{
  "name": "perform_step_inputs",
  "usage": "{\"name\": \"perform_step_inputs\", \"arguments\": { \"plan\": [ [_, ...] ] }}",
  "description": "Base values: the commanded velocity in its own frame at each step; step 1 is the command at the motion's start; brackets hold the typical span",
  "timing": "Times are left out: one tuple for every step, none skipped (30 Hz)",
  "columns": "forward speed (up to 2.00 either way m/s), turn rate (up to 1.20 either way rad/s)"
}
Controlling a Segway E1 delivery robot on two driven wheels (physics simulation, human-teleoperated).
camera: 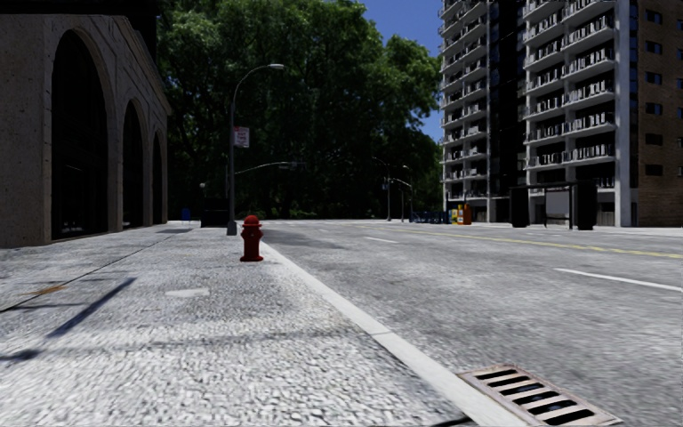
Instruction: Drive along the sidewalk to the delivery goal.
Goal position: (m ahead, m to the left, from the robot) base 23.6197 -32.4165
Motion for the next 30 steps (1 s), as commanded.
{"name": "perform_step_inputs", "arguments": {
  "plan": [
    [2.0, 0.8],
    [2.0, 0.79],
    [2.0, 0.79],
    [2.0, 0.79],
    [2.0, 0.78],
    [2.0, 0.77],
    [2.0, 0.77],
    [2.0, 0.77],
    [2.0, 0.77],
    [2.0, 0.76],
    [2.0, 0.76],
    [2.0, 0.76],
    [2.0, 0.76],
    [2.0, 0.74],
    [2.0, 0.72],
    [2.0, 0.72],
    [2.0, 0.72],
    [2.0, 0.72],
    [2.0, 0.72],
    [2.0, 0.72],
    [2.0, 0.69],
    [2.0, 0.69],
    [2.0, 0.6],
    [2.0, 0.43],
    [2.0, 0.0],
    [2.0, 0.0],
    [2.0, 0.0],
    [2.0, 0.0],
    [2.0, 0.0],
    [2.0, 0.0]
  ]
}}
